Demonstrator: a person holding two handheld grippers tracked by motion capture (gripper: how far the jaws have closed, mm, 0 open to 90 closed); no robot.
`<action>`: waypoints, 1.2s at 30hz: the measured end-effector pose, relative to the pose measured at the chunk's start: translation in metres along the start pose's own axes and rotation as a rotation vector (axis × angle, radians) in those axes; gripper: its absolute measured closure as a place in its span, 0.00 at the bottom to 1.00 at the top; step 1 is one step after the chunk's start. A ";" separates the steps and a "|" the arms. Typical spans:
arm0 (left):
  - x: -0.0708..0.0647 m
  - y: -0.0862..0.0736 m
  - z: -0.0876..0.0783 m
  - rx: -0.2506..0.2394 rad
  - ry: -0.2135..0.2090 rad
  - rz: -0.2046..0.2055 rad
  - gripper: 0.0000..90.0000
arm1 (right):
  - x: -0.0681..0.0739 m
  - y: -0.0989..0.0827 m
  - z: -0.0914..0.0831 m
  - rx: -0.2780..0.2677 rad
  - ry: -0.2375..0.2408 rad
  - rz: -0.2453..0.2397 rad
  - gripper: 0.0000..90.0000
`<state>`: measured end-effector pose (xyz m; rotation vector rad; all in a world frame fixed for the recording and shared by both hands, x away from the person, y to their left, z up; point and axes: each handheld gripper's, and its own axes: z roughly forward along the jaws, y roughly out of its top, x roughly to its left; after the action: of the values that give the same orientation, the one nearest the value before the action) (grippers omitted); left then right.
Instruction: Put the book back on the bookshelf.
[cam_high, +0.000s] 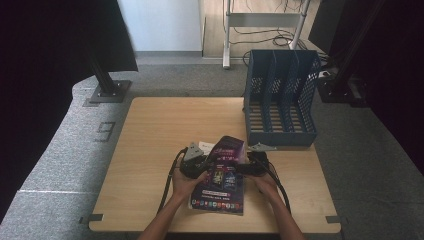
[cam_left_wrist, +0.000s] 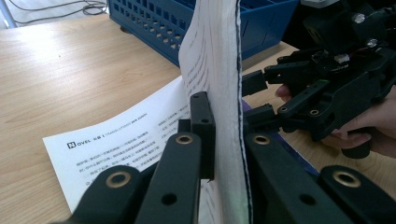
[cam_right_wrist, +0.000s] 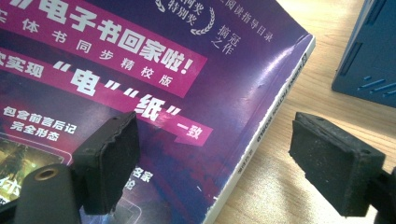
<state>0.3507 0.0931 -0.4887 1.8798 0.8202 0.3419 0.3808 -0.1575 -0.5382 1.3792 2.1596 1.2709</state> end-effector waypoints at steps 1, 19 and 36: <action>0.000 0.000 0.000 0.000 0.000 0.000 0.97 | 0.000 0.000 0.000 0.001 0.002 -0.001 0.17; 0.006 -0.003 0.004 0.007 -0.018 -0.034 0.97 | 0.003 -0.003 0.003 0.044 0.058 -0.012 0.17; 0.016 -0.025 0.004 0.072 -0.045 -0.118 0.96 | 0.013 -0.008 -0.007 0.086 -0.012 -0.031 0.41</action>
<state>0.3550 0.1077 -0.5151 1.8890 0.9184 0.1987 0.3652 -0.1519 -0.5376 1.3767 2.2425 1.1680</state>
